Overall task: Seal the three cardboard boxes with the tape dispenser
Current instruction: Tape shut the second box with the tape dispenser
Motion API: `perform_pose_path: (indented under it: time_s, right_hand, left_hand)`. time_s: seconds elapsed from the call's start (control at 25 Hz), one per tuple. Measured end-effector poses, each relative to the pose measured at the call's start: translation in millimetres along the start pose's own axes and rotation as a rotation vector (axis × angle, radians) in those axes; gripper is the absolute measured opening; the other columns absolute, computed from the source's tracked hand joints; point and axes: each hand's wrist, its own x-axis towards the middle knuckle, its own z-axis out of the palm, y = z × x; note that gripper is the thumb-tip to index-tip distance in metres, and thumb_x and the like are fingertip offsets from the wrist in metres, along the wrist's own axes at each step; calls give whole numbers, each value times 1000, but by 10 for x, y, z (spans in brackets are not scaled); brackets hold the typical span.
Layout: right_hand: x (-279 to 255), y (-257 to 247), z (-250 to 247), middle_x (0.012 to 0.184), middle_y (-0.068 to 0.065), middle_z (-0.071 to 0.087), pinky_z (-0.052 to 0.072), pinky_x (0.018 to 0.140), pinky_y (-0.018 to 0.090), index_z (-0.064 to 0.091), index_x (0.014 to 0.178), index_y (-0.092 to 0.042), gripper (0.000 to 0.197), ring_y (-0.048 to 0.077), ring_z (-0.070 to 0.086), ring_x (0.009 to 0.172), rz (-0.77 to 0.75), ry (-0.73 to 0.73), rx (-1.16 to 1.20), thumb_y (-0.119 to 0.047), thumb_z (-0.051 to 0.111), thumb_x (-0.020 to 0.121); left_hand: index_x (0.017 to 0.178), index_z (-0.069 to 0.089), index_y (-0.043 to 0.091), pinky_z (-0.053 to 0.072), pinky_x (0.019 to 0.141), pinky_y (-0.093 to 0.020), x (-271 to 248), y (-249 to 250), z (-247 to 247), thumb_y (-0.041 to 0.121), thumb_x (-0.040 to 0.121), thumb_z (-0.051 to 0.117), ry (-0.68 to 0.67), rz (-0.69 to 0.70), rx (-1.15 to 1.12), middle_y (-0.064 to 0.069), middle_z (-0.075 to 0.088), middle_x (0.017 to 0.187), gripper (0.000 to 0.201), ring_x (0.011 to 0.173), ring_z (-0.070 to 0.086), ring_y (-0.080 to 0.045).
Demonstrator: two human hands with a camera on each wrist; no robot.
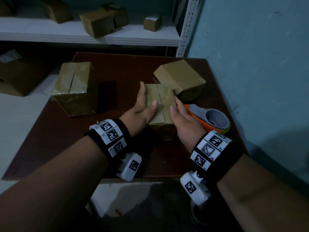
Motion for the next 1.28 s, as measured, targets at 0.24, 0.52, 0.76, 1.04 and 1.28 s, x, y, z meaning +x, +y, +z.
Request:
perform_pose_path:
  time_s: [0.24, 0.52, 0.76, 1.04, 1.28]
  right_hand:
    - [-24, -84, -18, 152, -13, 49, 35, 115, 37, 20, 163, -51, 55, 13, 50, 133, 29, -15, -45, -54, 37, 110]
    - [-3, -84, -13, 157, -7, 48, 36, 116, 38, 18, 163, -49, 56, 15, 51, 135, 33, -13, -49, -53, 37, 110]
    - [21, -51, -9, 158, -9, 47, 35, 119, 41, 19, 163, -51, 57, 16, 50, 138, 29, -15, -45, -54, 39, 109]
    - [55, -30, -14, 163, -13, 40, 33, 124, 46, 22, 161, -54, 71, 12, 44, 146, -31, -50, -38, -71, 46, 96]
    - [0, -122, -41, 163, -17, 41, 35, 124, 40, 27, 164, -41, 64, 2, 42, 145, -107, -36, 15, -48, 53, 107]
  left_hand:
    - [157, -35, 27, 32, 81, 11, -86, 33, -21, 20, 83, 84, -44, -28, 74, 20, 8, 150, 141, 138, 18, 4]
    - [154, -36, 13, 22, 90, 13, -31, -42, -20, 4, 73, 91, -31, 46, 194, 34, 6, 134, 151, 119, 26, 30]
    - [154, -38, 15, 20, 100, 6, -57, 6, -42, 20, 62, 96, -57, 61, 236, 29, 6, 142, 163, 133, 16, 16]
    - [160, -30, 20, 17, 94, 13, -77, -35, -90, 35, 54, 97, -36, 67, 260, 31, 5, 150, 166, 129, 12, 23]
    - [161, -24, 36, 21, 96, 6, -145, -14, -181, 45, 54, 95, 11, 70, 164, 18, -3, 169, 161, 136, 9, 19]
